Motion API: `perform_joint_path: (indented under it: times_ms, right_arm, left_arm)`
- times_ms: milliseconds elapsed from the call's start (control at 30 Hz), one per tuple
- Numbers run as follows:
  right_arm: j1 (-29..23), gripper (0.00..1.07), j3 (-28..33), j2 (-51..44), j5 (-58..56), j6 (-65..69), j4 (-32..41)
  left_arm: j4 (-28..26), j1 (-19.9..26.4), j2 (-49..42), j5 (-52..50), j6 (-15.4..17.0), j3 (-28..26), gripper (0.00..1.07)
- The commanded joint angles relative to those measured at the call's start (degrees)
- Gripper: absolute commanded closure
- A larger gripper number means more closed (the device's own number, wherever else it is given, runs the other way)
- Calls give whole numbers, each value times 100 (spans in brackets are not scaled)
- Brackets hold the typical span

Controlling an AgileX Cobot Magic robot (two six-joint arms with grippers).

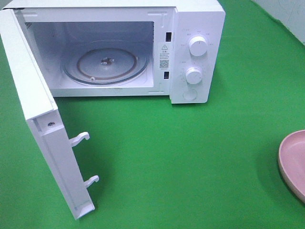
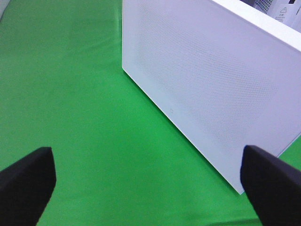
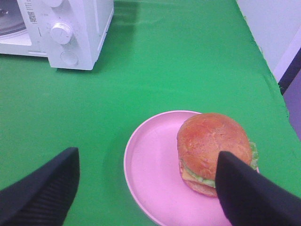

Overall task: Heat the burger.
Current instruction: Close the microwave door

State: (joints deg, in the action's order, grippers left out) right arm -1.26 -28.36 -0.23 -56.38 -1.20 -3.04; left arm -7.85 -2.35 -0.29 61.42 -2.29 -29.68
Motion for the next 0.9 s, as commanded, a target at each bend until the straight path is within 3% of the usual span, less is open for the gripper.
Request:
perform_joint_path:
  times_ms: [33, 900]
  right_arm:
    - [52, 31, 17, -155, 160, -17, 52]
    - [46, 31, 17, -155, 160, 63, 11]
  left_arm:
    - [-11, 6, -34, -29, -6, 29, 6]
    - [-11, 6, -34, -29, -6, 29, 6]
